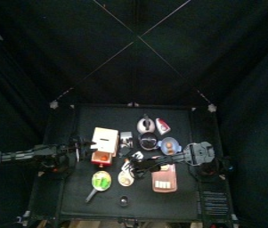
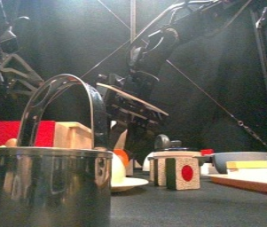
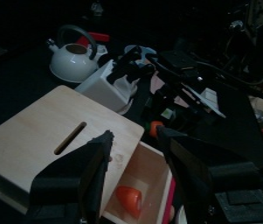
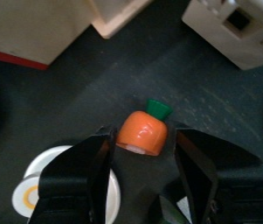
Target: Place carrot top in drawer
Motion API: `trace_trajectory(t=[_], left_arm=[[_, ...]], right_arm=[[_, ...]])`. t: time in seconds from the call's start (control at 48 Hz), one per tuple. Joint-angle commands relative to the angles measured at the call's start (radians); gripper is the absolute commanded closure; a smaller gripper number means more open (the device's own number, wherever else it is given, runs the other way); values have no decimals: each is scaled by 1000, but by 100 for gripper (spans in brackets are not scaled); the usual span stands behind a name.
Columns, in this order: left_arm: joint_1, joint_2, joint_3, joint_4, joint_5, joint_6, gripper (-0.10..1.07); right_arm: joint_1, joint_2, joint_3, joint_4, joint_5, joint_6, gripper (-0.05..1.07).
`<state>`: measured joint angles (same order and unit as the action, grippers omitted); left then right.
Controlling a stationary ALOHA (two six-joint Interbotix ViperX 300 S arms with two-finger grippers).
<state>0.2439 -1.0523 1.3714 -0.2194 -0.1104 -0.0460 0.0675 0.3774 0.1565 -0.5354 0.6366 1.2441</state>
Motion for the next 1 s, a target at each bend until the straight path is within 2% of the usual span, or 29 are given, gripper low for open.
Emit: trace_trajectory(t=[0.0,0.167,0.292,0.5,0.812,0.979], left_arm=[[2,5,-14,2,-3,2,14],[2,5,-12,0,-3,0,14],[3,5,-12,2,-3,2,14],[3,5,-12,0,-3,2,14],[3,5,-12,2,-3,2,14],[3,5,-12,2,-3,2,14]], right_arm=[[0,-63,-29,-34,-71,-3,32],[-5,-100,-37,-124,-250,6,32],[-9,-114,-44,-164,-344,6,32],[-51,-80,-89,-202,-480,-2,32],[-89,-14,-166,-265,-500,-2,32],[-97,9,-179,-265,-500,-2,27]])
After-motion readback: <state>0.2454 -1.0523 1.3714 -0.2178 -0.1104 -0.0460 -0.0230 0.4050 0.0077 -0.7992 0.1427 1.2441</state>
